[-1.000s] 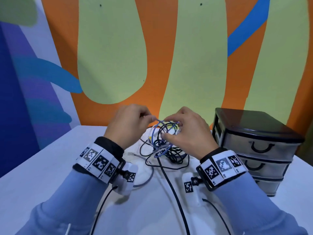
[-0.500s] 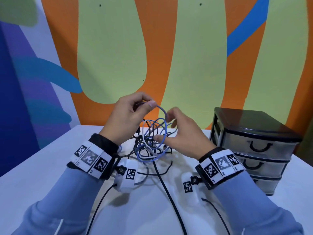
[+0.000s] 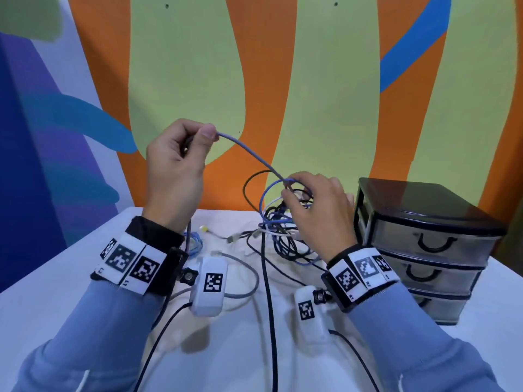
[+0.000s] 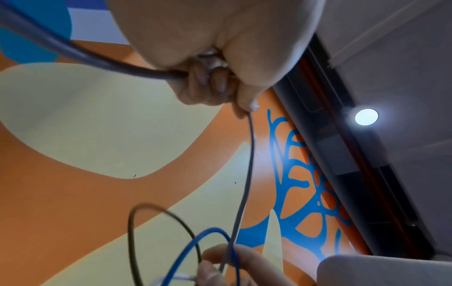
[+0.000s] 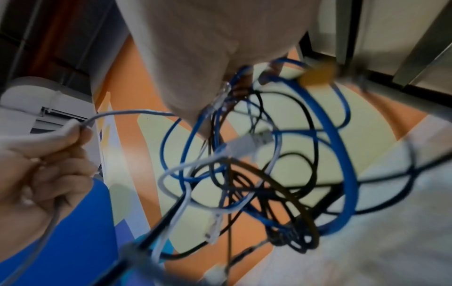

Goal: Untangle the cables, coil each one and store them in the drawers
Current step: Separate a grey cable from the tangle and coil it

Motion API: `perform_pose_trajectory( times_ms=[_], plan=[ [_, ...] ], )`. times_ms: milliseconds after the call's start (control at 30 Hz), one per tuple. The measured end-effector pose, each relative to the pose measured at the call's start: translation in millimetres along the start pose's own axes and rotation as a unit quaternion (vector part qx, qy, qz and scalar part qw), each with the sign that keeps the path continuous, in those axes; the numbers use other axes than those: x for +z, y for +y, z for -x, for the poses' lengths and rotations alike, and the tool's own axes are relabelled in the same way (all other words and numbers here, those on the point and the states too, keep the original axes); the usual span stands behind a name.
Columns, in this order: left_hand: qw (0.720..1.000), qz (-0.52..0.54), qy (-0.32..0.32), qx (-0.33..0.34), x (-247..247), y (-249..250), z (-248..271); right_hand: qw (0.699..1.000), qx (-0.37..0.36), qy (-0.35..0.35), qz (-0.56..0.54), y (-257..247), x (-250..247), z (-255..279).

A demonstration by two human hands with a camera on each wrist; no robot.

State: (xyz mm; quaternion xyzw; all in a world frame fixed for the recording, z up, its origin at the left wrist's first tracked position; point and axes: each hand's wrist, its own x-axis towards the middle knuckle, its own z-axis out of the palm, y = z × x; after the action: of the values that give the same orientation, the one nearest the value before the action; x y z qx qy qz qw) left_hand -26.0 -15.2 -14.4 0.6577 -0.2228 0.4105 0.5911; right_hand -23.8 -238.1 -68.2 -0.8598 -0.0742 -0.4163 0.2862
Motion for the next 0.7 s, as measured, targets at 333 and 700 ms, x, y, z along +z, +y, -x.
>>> perform_pose_trajectory(
  times_ms=[333,700],
  plan=[
    [0.924,-0.286,-0.253,-0.024,-1.5,15.4,11.4,0.992,-0.045,-0.091,0.068,3.9,2.4,1.8],
    [0.884,-0.329,-0.328,0.052,17.3,5.1,20.1,0.994,-0.006,-0.11,-0.025,-18.2,-12.0,4.1]
  ],
)
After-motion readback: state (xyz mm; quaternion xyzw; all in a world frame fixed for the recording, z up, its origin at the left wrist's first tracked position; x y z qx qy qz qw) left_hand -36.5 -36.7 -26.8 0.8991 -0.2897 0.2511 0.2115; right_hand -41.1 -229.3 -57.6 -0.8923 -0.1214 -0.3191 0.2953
